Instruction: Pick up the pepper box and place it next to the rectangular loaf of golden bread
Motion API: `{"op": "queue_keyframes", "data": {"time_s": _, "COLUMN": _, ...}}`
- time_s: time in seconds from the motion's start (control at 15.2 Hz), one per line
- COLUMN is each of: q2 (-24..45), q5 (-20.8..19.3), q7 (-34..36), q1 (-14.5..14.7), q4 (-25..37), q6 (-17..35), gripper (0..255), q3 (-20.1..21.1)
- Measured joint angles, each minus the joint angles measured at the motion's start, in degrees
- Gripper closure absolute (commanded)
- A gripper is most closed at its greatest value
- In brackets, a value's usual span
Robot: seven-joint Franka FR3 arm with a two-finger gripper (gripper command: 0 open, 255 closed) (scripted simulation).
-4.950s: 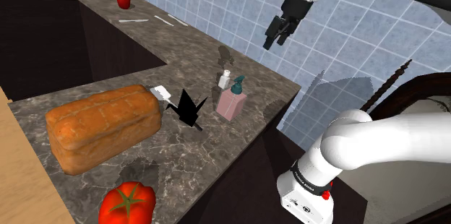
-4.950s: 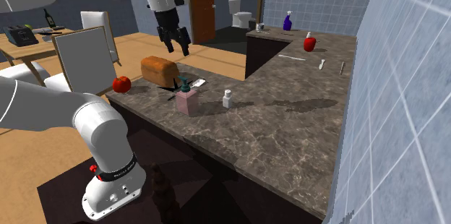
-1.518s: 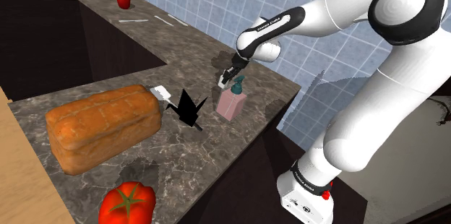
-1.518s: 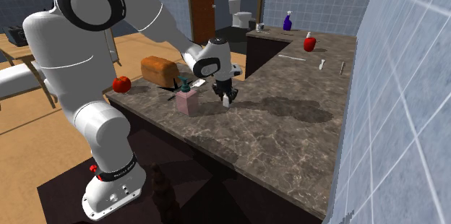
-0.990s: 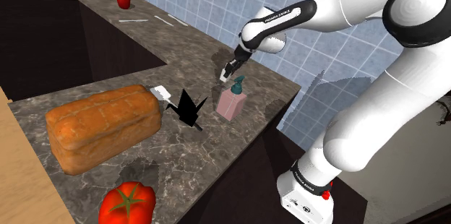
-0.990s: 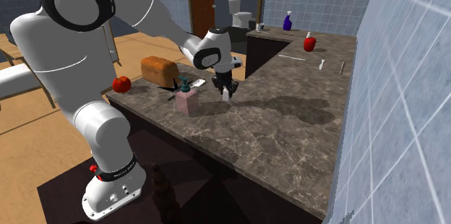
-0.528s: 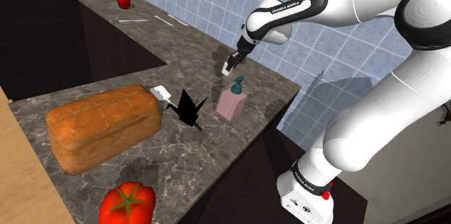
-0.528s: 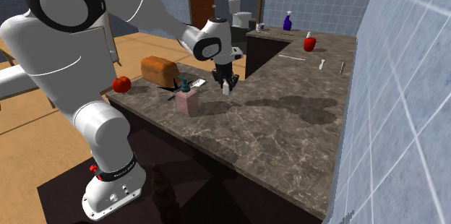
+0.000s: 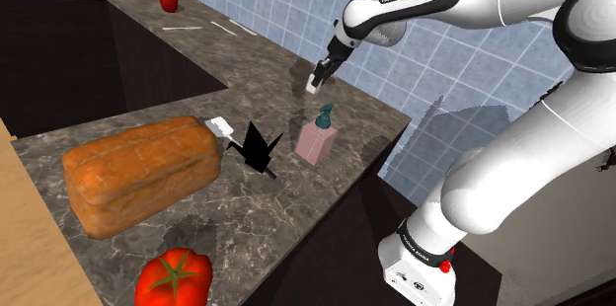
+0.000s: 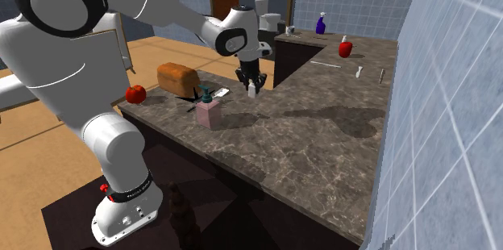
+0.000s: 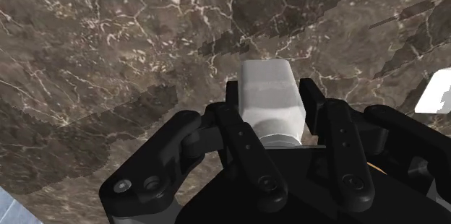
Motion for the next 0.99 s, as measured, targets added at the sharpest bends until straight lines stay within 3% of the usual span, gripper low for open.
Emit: {"op": "queue_keyframes", "data": {"time_s": 0.99, "q2": -3.4, "q5": -1.8, "q7": 2.2, "q1": -0.3, "q4": 8.5, "q6": -11.7, "gripper": 255, "q3": 0.7}}
